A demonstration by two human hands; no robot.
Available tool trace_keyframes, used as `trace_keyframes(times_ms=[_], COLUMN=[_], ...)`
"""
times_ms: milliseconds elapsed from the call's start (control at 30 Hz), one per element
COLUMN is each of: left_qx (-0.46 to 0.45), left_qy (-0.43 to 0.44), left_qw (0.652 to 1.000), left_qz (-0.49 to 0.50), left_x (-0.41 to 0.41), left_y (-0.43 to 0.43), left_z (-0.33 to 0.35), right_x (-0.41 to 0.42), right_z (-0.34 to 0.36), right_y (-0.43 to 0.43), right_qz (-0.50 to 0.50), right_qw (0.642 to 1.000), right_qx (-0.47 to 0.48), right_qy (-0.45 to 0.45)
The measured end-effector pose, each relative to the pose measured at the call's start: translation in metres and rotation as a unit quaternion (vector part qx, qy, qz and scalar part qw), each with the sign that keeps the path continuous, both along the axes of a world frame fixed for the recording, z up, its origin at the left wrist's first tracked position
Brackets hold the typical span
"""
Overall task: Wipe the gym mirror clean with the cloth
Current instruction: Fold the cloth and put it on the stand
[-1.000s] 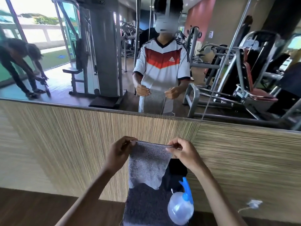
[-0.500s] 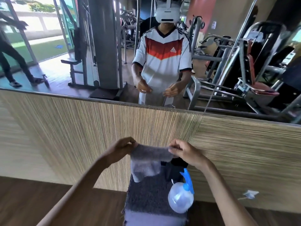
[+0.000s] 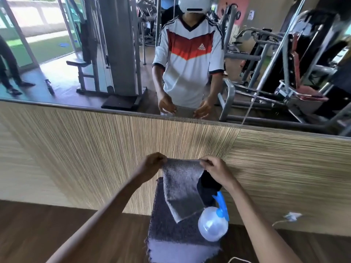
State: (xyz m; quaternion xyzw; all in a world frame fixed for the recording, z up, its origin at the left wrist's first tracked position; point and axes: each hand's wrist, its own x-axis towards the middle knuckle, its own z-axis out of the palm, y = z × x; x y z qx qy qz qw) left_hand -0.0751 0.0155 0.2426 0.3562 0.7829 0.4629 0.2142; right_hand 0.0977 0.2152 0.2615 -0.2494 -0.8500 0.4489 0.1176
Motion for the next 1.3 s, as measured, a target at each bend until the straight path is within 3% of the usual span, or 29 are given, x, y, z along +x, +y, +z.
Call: trace_keyframes(times_ms=[233, 600, 867, 967, 1100, 1300], left_qx=[-0.027, -0.176, -0.188, -0.207, -0.245, -0.350], left_qy=[-0.019, -0.105, -0.219, -0.213, -0.174, -0.030], left_qw=[0.999, 0.978, 0.952, 0.946, 0.944, 0.936], left_qz=[0.011, -0.027, 0.102, 0.130, 0.134, 0.015], left_x=[0.021, 0.074, 0.066, 0.059, 0.055, 0.057], left_y=[-0.018, -0.102, -0.063, -0.043, -0.030, -0.024], left_z=[-0.028, -0.155, -0.213, -0.238, -0.259, -0.267], right_x=[0.028, 0.091, 0.052, 0.031, 0.018, 0.011], right_z=[-0.036, -0.157, -0.219, -0.249, -0.276, -0.283], right_y=[-0.022, -0.097, -0.104, -0.099, -0.095, -0.084], right_qz=[-0.012, 0.007, -0.129, -0.163, -0.098, 0.018], right_qw=[1.000, 0.990, 0.975, 0.962, 0.952, 0.917], right_qx=[0.002, -0.030, -0.064, -0.041, 0.085, 0.183], right_qy=[0.005, -0.134, -0.171, -0.215, -0.278, -0.353])
